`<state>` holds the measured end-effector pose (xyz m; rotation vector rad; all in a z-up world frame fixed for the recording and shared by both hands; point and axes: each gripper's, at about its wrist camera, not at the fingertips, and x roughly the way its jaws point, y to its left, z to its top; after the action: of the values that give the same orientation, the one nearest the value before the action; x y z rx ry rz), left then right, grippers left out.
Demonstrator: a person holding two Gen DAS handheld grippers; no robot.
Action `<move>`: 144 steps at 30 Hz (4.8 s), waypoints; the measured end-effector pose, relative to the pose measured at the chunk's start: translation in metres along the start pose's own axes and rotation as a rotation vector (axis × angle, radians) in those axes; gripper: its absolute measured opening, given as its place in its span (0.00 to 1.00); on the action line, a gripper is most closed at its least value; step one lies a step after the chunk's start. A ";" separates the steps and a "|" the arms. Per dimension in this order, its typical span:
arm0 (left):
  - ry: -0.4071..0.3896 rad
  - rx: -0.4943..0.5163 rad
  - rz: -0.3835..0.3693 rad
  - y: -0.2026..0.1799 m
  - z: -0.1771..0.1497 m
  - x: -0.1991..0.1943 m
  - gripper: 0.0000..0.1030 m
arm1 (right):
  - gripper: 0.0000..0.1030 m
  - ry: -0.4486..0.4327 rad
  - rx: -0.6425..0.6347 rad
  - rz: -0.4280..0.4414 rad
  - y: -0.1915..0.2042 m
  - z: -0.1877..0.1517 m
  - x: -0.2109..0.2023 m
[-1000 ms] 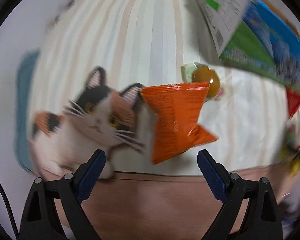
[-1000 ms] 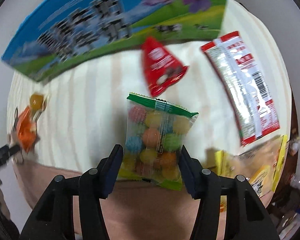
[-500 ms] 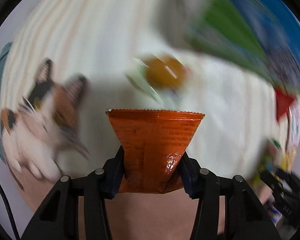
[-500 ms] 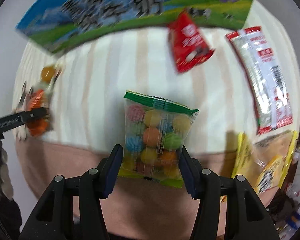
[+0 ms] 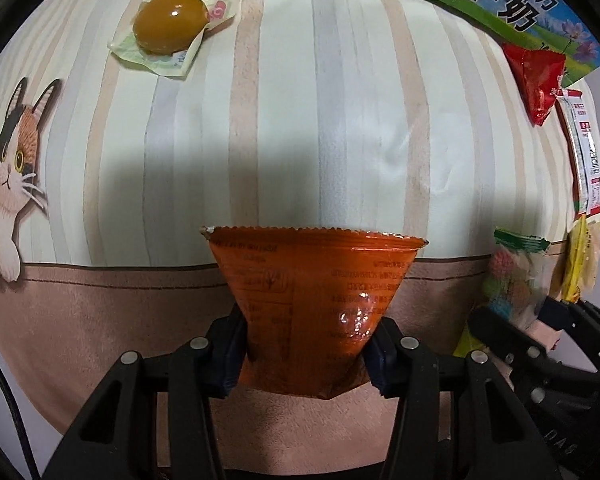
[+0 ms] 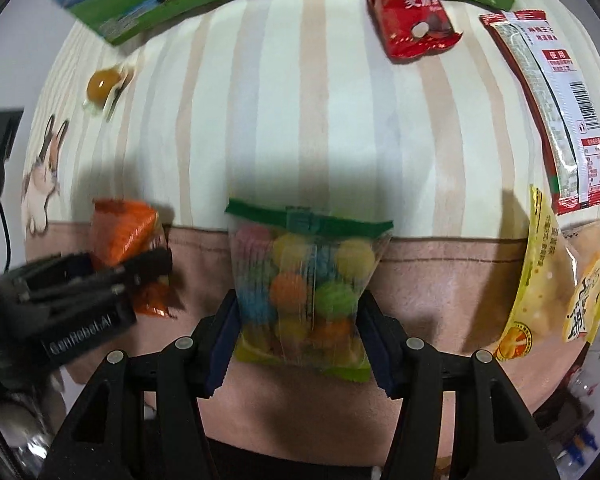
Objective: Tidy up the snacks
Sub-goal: 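Carry both packets into the box and open both grippers to release, then move both tools back toward the snacks on the bed, then grasp the small red packet with the left gripper while the right grasps the red-white stick pack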
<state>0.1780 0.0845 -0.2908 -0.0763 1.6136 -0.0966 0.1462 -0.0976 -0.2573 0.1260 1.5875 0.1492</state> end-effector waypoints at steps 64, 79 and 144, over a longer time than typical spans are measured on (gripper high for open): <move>-0.010 0.071 0.060 -0.065 0.300 -0.114 0.95 | 0.94 -0.022 -0.016 -0.116 -0.080 0.271 -0.117; -0.186 0.023 0.049 -0.063 0.252 -0.156 0.95 | 0.94 -0.177 -0.004 -0.123 -0.071 0.249 -0.154; -0.163 0.175 0.072 -0.175 0.102 -0.034 0.38 | 0.75 -0.181 -0.004 -0.166 -0.157 0.114 -0.075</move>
<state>0.2800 -0.0871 -0.2428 0.1066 1.4374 -0.1711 0.2636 -0.2632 -0.2125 0.0042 1.4098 0.0113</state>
